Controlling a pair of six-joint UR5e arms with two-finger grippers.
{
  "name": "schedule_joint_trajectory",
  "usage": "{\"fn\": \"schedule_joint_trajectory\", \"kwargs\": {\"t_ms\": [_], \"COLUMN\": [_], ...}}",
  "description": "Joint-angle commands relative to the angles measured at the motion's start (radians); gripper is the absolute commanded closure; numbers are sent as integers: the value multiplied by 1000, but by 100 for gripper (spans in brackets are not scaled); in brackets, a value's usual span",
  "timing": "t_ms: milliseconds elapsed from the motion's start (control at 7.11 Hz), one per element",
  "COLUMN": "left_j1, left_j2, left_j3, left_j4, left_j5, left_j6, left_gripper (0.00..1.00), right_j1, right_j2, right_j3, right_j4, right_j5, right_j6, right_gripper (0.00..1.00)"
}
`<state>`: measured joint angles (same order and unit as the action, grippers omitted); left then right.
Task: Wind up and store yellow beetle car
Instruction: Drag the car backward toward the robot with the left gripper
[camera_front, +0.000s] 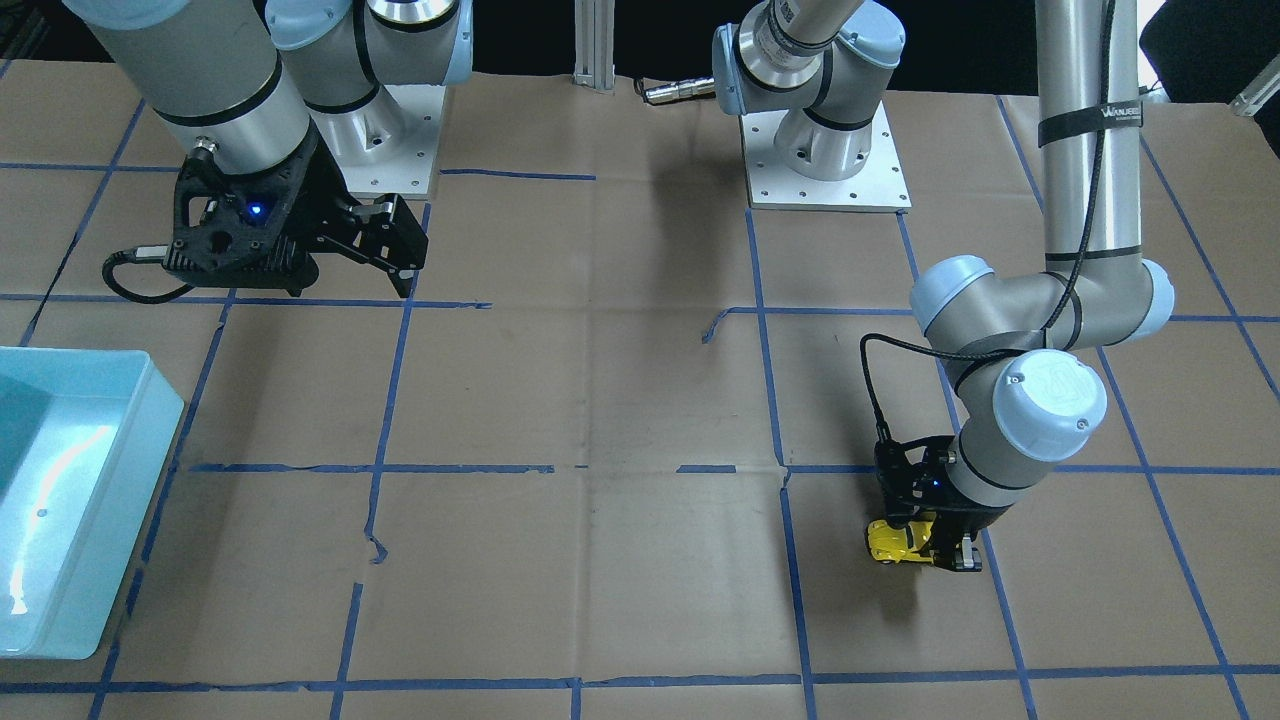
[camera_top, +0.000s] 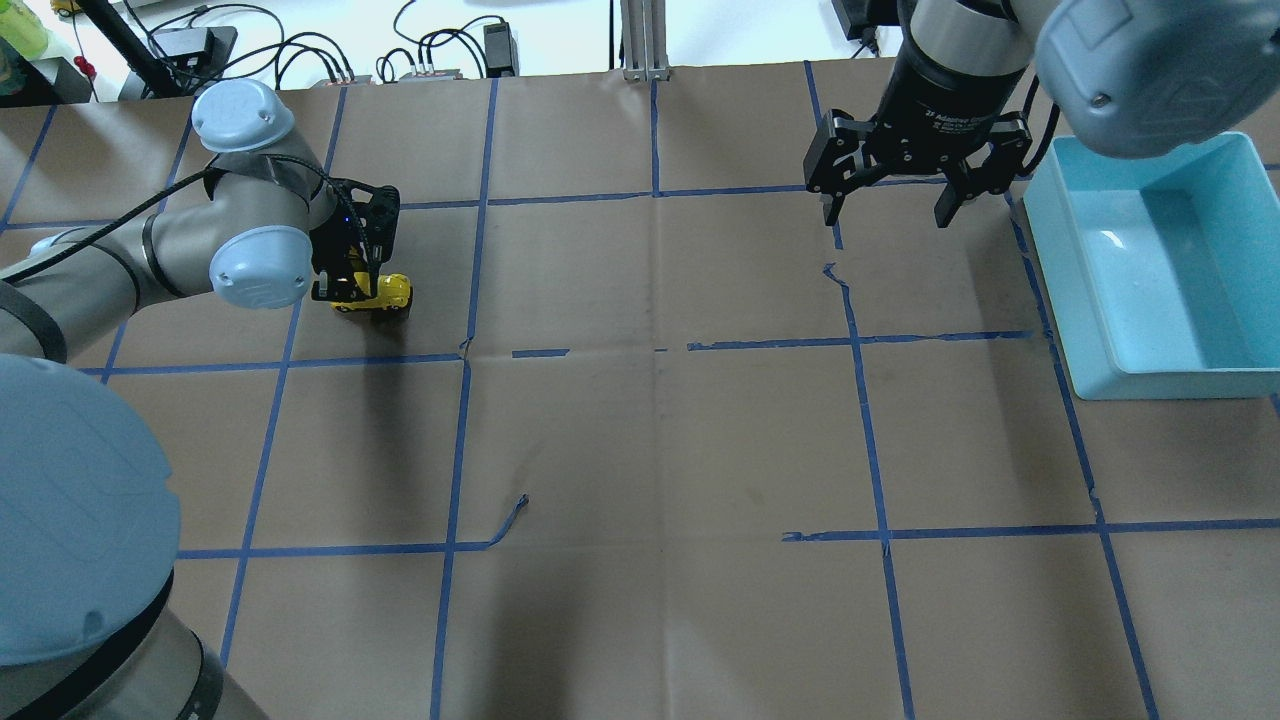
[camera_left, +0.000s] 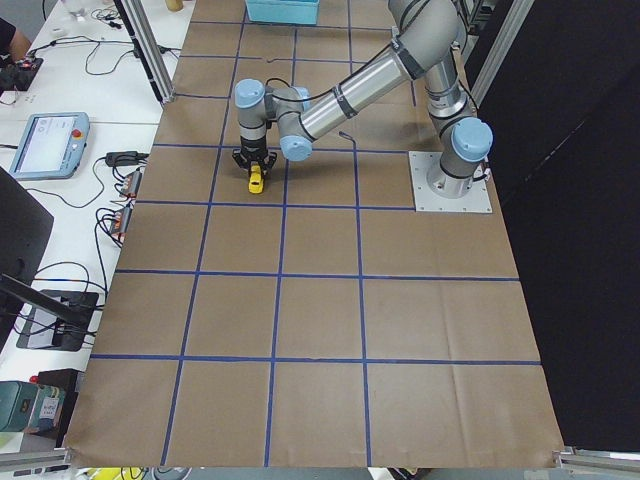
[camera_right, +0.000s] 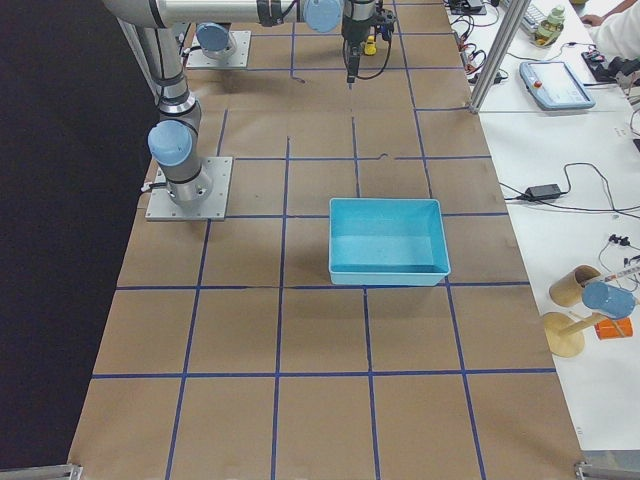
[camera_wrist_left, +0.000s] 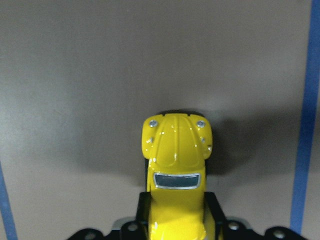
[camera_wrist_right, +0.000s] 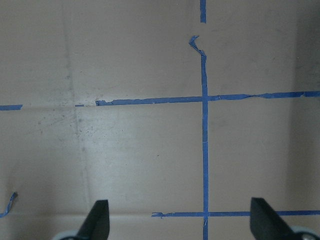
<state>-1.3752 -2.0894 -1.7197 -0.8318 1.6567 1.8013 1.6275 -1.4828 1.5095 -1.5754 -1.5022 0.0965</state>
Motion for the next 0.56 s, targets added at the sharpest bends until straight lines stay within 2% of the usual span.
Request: {"fn": "schedule_joint_trajectory", "kwargs": {"t_ms": [0, 422], "left_j1": [7, 7], "left_j2": [0, 2], "left_j3": [-1, -1], "left_j4": [0, 0], "left_j5": [0, -1], "left_j6": [6, 6], "left_gripper": [100, 100], "right_j1": [0, 2], "right_j2": [-1, -1], "right_j3": [1, 0], "right_j4": [0, 0], "right_j5": [5, 5], "right_j6": [0, 0], "right_gripper": [0, 0]}}
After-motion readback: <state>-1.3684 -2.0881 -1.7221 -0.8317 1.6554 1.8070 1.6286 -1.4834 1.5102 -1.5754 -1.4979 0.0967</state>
